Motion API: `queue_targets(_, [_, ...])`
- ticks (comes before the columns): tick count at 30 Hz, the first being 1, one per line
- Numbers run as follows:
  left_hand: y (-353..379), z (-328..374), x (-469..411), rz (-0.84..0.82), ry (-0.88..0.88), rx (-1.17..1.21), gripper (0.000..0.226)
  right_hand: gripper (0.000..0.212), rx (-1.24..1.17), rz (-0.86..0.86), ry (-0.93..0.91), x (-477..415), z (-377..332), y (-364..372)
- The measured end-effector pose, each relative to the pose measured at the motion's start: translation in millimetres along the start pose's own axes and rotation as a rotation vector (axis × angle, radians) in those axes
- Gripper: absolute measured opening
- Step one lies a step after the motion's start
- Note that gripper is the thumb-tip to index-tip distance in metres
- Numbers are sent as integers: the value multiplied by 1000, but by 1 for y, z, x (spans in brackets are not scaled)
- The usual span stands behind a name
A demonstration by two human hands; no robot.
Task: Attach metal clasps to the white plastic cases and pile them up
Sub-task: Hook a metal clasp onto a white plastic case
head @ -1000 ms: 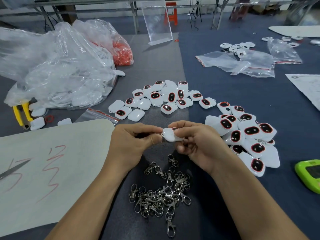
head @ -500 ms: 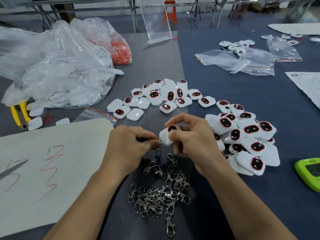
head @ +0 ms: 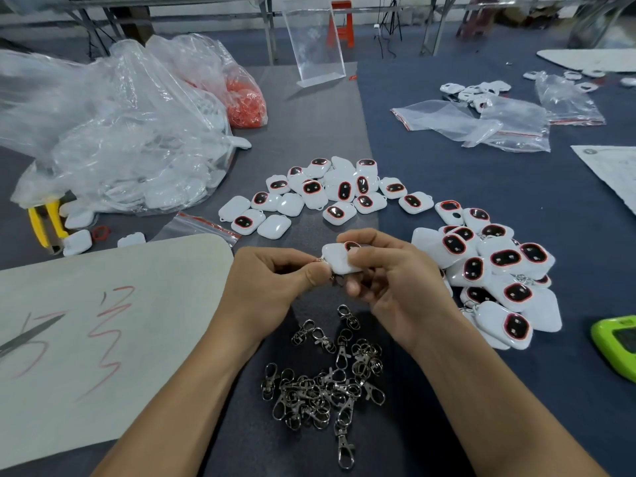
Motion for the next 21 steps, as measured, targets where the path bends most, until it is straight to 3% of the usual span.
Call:
queue_targets(5, [-1,-2,-3,-18,43,-32,17,23,10,-5,-12,2,-2,0])
queue_targets(7, [-4,1,-3,-13,142,-202,23,23,45,21,-57,3,-2,0])
queue_targets(11, [-5,5,1,-68,301,-612,2,23,251,110,-244,6,0,5])
queue_targets(13, [-2,5,2,-99,358,-837,11,23,378,170,-314,7,7,10])
queue_targets(15, [-1,6,3,-73,386,-925,17,23,359,196,-306,8,11,14])
queue_targets(18, [-5,3,2,81,263,-604,5,22,61,140,-138,4,9,11])
queue_targets(21, [-1,-4,-2,42,99,-198,19,21,-99,74,9,1,6,6])
Point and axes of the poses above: each hand's wrist, its own x-axis away from the middle knuckle, its own y-axis out of the palm, z = x × y, the point moved 3 cm from there along -x, towards the middle knuckle, and after that the axes turned 7 degrees about y, right-handed, at the moved point
